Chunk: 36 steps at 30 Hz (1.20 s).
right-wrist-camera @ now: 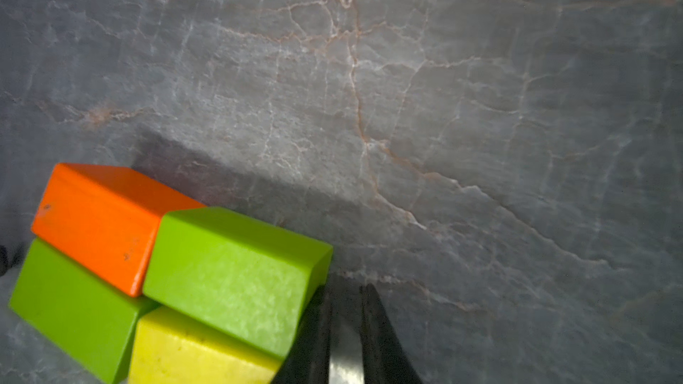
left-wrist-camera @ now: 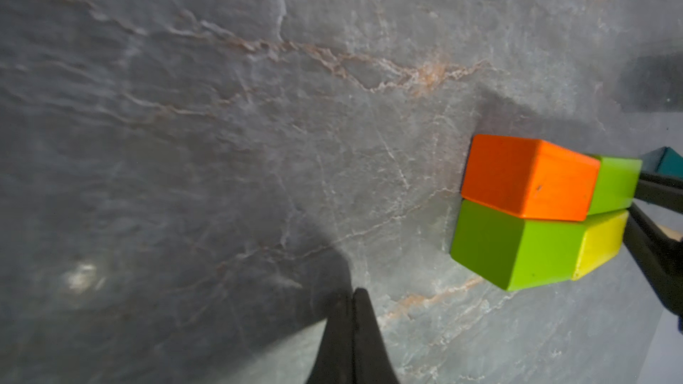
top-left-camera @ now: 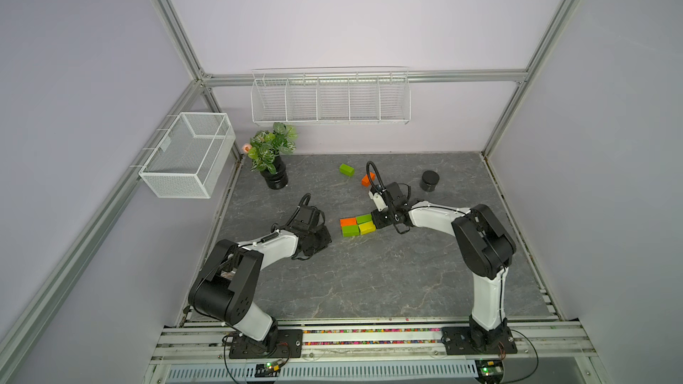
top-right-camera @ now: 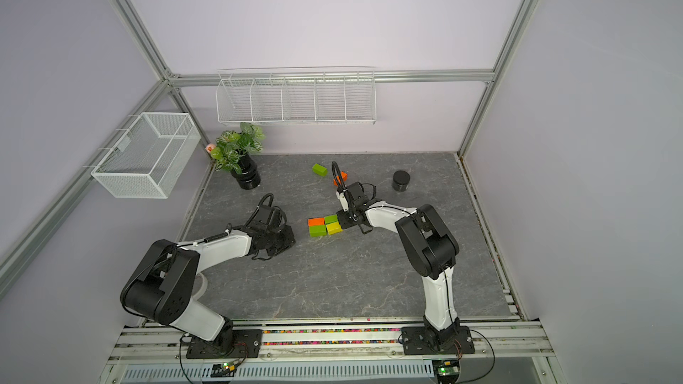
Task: Assemble a piece of candy with building blocks
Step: Assemble the building block at the center of the board.
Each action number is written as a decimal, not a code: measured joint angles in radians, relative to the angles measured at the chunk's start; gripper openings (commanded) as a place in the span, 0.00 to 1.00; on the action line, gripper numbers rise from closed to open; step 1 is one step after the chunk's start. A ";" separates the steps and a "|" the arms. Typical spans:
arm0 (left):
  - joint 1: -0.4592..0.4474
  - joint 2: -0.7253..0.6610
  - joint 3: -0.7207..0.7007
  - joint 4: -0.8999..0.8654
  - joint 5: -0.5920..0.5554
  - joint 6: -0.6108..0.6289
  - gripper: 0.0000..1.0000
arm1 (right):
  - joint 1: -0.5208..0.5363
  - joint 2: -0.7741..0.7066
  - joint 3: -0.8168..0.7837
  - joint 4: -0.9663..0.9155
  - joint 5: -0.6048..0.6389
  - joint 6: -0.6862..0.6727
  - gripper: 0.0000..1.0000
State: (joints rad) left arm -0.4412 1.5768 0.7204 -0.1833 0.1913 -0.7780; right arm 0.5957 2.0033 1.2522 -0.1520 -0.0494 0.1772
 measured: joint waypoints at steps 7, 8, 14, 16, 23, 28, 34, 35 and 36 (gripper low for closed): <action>0.000 0.017 0.000 0.038 0.019 0.000 0.00 | 0.027 0.000 -0.002 -0.002 0.010 0.010 0.19; 0.000 0.019 0.000 0.043 0.021 0.000 0.00 | 0.029 0.000 -0.002 -0.003 0.012 0.010 0.19; 0.000 0.034 0.000 0.078 0.034 -0.003 0.00 | 0.034 0.000 -0.002 -0.015 0.031 0.010 0.19; 0.000 0.040 0.005 0.083 0.034 -0.003 0.00 | 0.034 0.000 -0.002 -0.015 0.035 0.011 0.19; 0.000 0.075 0.031 0.108 0.042 -0.003 0.00 | 0.034 0.000 -0.002 -0.016 0.040 0.018 0.19; 0.000 0.097 0.043 0.135 0.052 -0.004 0.00 | 0.035 0.000 -0.001 -0.021 0.049 0.021 0.19; 0.000 0.100 0.049 0.131 0.052 -0.003 0.00 | 0.035 -0.009 -0.003 -0.042 0.062 0.034 0.19; 0.000 0.101 0.050 0.130 0.052 -0.003 0.00 | 0.035 -0.013 -0.006 -0.048 0.065 0.037 0.19; 0.000 0.103 0.050 0.131 0.053 -0.003 0.00 | 0.036 -0.016 -0.009 -0.054 0.066 0.040 0.19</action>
State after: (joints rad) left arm -0.4412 1.6794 0.7708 -0.0525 0.2440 -0.7807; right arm 0.6319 1.9869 1.2434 -0.2062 0.0170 0.2169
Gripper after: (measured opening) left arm 0.046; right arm 0.186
